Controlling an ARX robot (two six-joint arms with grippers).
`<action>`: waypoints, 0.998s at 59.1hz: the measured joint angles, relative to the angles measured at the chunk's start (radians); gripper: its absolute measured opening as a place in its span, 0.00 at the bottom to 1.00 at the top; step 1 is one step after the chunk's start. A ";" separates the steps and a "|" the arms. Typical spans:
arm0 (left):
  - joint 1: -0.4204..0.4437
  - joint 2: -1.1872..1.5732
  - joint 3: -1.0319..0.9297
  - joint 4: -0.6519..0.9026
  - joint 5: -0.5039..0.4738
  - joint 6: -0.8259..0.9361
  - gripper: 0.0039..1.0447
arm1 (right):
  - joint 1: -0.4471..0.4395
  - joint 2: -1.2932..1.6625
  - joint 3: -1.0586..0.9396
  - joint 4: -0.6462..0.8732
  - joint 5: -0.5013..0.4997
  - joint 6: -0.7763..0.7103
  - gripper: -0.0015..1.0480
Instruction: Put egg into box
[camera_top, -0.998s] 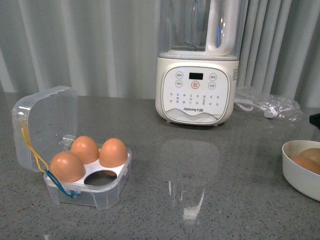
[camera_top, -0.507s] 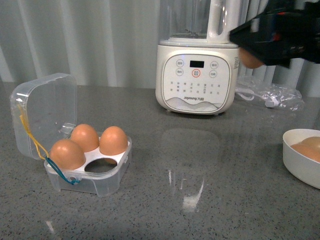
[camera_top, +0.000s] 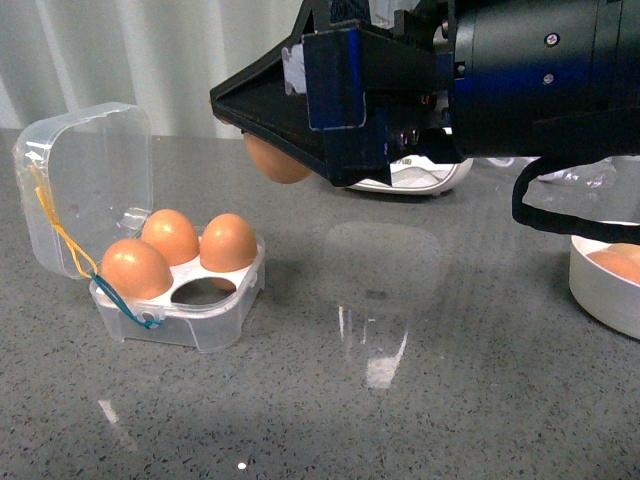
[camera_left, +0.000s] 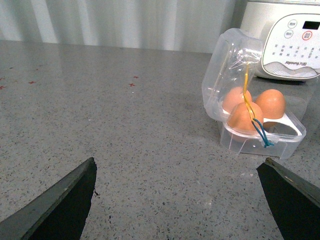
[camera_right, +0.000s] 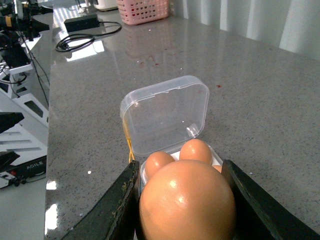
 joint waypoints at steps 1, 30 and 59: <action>0.000 0.000 0.000 0.000 0.000 0.000 0.94 | 0.000 0.002 0.000 -0.002 -0.005 -0.001 0.41; 0.000 0.000 0.000 0.000 0.000 0.000 0.94 | 0.028 0.171 0.098 -0.002 -0.040 -0.044 0.40; 0.000 0.000 0.000 0.000 0.000 0.000 0.94 | 0.064 0.285 0.167 -0.023 -0.035 -0.090 0.40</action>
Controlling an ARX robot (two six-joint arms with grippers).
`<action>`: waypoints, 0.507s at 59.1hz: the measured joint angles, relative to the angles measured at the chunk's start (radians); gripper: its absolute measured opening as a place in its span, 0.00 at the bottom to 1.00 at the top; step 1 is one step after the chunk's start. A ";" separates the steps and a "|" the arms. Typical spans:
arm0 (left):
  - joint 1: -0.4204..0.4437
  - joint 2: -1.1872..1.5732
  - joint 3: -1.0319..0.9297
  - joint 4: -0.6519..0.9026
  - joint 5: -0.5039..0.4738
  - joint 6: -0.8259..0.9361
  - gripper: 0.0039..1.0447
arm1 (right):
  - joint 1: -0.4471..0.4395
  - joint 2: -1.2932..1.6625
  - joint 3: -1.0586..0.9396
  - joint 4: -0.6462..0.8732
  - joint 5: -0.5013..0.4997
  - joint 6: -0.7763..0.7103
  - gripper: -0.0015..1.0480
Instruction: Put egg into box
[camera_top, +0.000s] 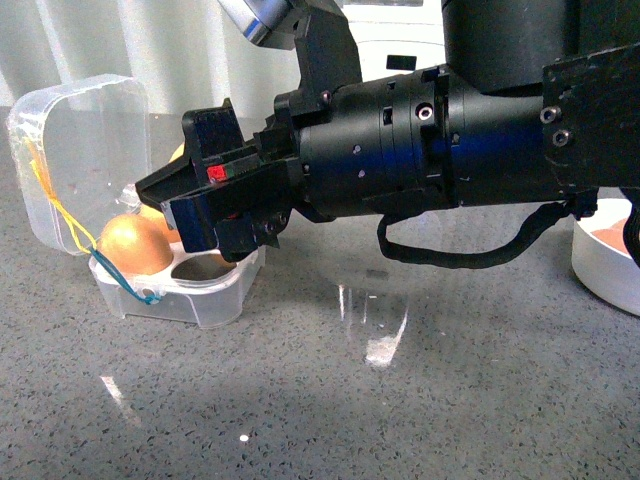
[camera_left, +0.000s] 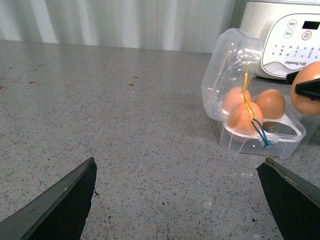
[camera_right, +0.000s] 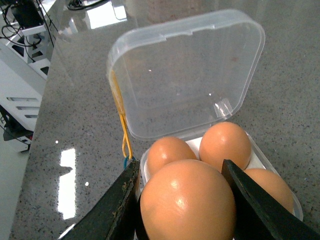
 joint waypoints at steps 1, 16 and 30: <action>0.000 0.000 0.000 0.000 0.000 0.000 0.94 | 0.000 0.005 0.000 0.000 0.001 -0.002 0.40; 0.000 0.000 0.000 0.000 0.000 0.000 0.94 | 0.003 0.032 0.012 0.002 0.005 -0.009 0.40; 0.000 0.000 0.000 0.000 0.000 0.000 0.94 | 0.012 0.032 0.016 0.002 0.005 -0.010 0.40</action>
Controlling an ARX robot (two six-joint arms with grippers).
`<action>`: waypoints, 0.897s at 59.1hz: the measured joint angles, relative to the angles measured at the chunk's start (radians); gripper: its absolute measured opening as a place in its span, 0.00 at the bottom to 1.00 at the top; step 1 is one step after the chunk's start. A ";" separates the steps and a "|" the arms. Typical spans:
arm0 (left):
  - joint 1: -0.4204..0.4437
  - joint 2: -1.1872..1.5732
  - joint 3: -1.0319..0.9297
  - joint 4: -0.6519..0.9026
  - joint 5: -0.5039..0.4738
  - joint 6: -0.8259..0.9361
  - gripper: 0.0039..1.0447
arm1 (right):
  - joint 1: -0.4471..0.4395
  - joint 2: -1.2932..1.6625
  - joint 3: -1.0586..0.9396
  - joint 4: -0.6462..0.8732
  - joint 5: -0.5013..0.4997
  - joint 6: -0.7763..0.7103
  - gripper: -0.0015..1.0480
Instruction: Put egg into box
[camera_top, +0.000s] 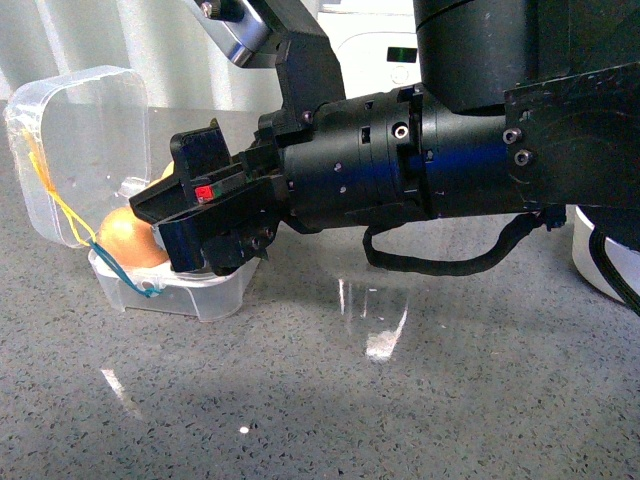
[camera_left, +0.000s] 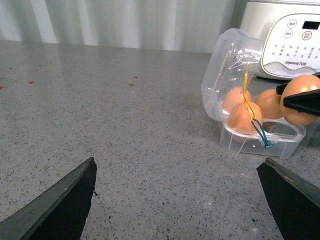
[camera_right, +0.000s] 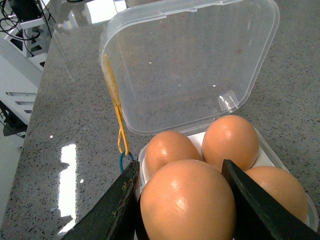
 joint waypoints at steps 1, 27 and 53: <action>0.000 0.000 0.000 0.000 0.000 0.000 0.94 | 0.000 0.000 0.000 0.000 0.000 0.000 0.40; 0.000 0.000 0.000 0.000 0.000 0.000 0.94 | 0.002 -0.001 0.001 -0.006 -0.001 -0.006 0.94; 0.000 0.000 0.000 0.000 0.000 0.000 0.94 | -0.088 -0.164 -0.065 0.060 0.045 0.023 0.93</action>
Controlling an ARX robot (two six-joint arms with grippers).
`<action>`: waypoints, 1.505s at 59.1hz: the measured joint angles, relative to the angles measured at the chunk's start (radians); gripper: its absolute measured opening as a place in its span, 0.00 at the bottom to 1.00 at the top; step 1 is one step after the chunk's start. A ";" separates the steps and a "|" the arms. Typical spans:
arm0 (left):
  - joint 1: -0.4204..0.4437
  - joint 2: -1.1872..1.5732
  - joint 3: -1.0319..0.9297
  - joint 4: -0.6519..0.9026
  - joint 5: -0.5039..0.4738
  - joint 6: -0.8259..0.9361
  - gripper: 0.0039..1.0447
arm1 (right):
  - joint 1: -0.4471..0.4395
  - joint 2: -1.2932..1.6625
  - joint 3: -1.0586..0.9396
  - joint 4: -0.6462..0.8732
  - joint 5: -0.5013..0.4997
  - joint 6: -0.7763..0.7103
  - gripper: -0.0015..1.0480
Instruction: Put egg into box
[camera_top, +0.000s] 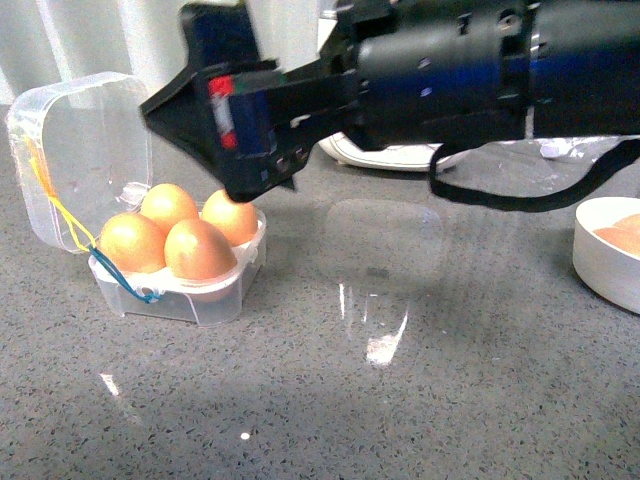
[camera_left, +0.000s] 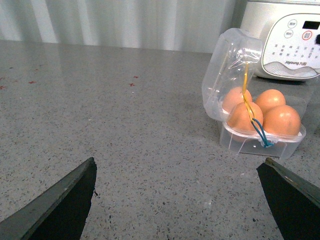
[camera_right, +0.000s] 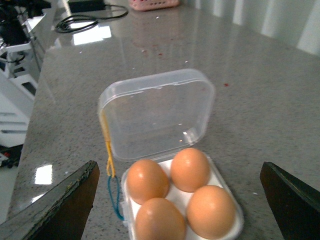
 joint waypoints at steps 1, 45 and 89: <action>0.000 0.000 0.000 0.000 0.000 0.000 0.94 | -0.011 -0.013 -0.009 0.009 0.011 0.007 0.93; 0.000 0.000 0.000 0.000 0.000 0.000 0.94 | -0.389 -0.527 -0.389 0.216 0.722 -0.280 0.93; 0.000 0.000 0.000 0.000 0.000 0.000 0.94 | -0.444 -1.074 -0.872 -0.060 0.636 0.069 0.03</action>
